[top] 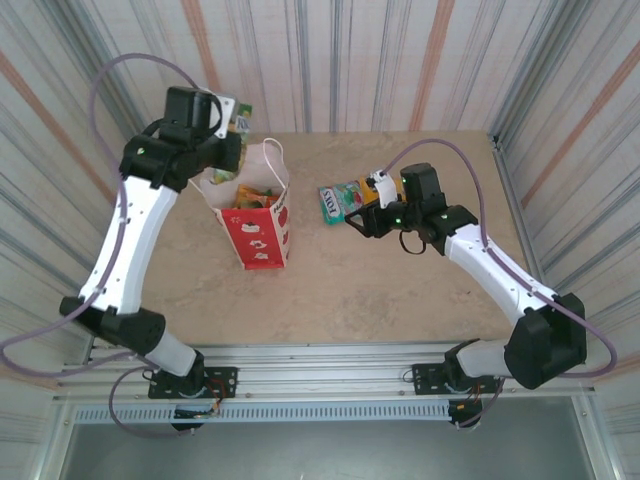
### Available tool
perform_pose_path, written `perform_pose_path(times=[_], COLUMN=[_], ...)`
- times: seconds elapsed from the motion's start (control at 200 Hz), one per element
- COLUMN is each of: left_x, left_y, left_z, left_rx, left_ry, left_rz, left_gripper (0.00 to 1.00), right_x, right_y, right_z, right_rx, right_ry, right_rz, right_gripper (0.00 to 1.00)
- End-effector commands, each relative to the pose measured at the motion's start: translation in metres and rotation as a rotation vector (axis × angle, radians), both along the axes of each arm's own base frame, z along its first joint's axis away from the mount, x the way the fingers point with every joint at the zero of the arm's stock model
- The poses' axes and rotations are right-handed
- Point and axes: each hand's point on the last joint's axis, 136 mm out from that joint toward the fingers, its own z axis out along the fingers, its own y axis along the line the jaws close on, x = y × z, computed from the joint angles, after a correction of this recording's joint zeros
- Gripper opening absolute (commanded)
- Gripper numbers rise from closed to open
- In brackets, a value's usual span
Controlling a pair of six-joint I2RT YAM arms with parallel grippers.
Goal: Place the snacks into the paper bag
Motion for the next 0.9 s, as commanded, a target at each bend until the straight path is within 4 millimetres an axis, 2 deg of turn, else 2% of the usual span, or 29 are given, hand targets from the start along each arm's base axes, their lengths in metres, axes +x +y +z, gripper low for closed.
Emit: perform_pose_path(times=[0.0, 0.115, 0.366, 0.681, 0.897], left_x=[-0.007, -0.008, -0.009, 0.007, 0.020], left_y=[-0.008, -0.012, -0.019, -0.022, -0.018], left_z=[-0.026, -0.050, -0.085, -0.129, -0.151], left_rx=[-0.060, -0.055, -0.059, -0.018, 0.012], left_ry=[0.131, 0.233, 0.338, 0.424, 0.447], left_rz=[-0.002, -0.005, -0.017, -0.027, -0.015], left_gripper=[0.01, 0.01, 0.02, 0.03, 0.11], right_x=[-0.002, -0.003, -0.003, -0.003, -0.003], right_y=[0.003, 0.002, 0.002, 0.006, 0.005], right_z=[0.003, -0.002, -0.008, -0.011, -0.013], right_rx=[0.004, -0.006, -0.010, -0.002, -0.004], right_ry=[0.032, 0.048, 0.063, 0.079, 0.082], right_rz=[0.001, -0.003, -0.001, 0.005, 0.000], right_gripper=[0.61, 0.60, 0.60, 0.59, 0.59])
